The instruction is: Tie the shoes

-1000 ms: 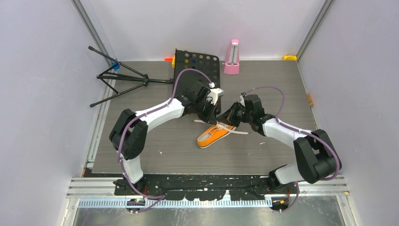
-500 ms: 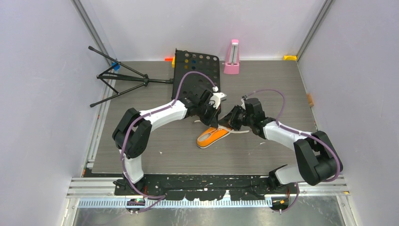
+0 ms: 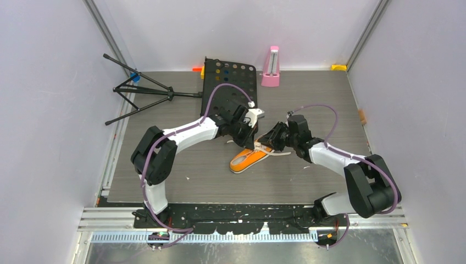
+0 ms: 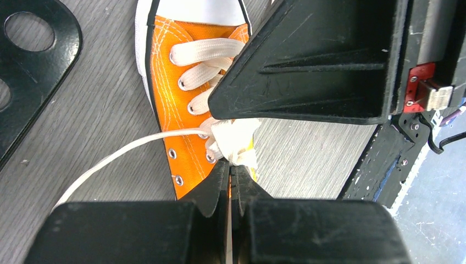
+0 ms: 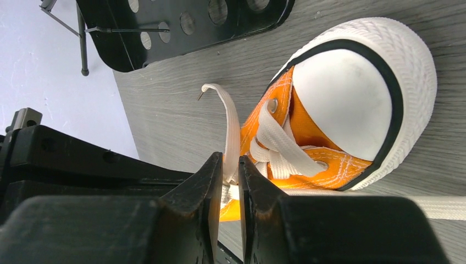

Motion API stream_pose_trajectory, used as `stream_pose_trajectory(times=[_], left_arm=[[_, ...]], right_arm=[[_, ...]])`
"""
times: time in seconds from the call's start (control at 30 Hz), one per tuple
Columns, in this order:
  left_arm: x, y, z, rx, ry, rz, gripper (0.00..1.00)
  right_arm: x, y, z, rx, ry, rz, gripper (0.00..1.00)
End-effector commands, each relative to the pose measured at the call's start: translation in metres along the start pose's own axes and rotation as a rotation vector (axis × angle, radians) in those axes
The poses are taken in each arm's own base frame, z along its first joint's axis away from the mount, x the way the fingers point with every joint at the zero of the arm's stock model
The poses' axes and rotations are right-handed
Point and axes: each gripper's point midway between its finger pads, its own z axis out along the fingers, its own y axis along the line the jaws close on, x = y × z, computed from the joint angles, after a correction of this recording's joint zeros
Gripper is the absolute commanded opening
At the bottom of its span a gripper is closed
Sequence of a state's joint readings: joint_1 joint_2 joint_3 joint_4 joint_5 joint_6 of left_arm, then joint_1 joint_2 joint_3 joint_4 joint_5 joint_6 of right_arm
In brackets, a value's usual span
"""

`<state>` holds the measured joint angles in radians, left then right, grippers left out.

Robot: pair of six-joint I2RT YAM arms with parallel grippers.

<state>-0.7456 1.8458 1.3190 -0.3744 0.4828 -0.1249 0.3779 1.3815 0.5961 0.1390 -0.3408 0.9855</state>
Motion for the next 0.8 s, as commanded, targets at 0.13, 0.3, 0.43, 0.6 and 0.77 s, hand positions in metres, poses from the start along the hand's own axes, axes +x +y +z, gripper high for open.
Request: stream_pose_trajectory(times=[0.13,0.3,0.43,0.6,0.77], left_arm=[[-0.003,-0.004,-0.007,0.005,-0.019,0.023,0.00],[-0.004,-0.005,-0.007,0.010,-0.021,0.022,0.00],[-0.005,-0.005,-0.008,0.010,-0.025,0.024,0.00],[-0.007,-0.005,-0.009,0.005,-0.030,0.026,0.00],[-0.005,-0.002,-0.012,-0.019,-0.017,0.031,0.00]], right_arm=[[-0.006,0.019,-0.010,-0.065,-0.029,0.006,0.30],[-0.001,0.020,-0.014,-0.079,-0.014,0.032,0.32],[0.002,0.025,-0.016,-0.103,0.000,0.038,0.23],[0.005,0.026,-0.015,-0.110,0.015,0.050,0.07],[0.004,0.027,-0.018,-0.106,0.011,0.047,0.00]])
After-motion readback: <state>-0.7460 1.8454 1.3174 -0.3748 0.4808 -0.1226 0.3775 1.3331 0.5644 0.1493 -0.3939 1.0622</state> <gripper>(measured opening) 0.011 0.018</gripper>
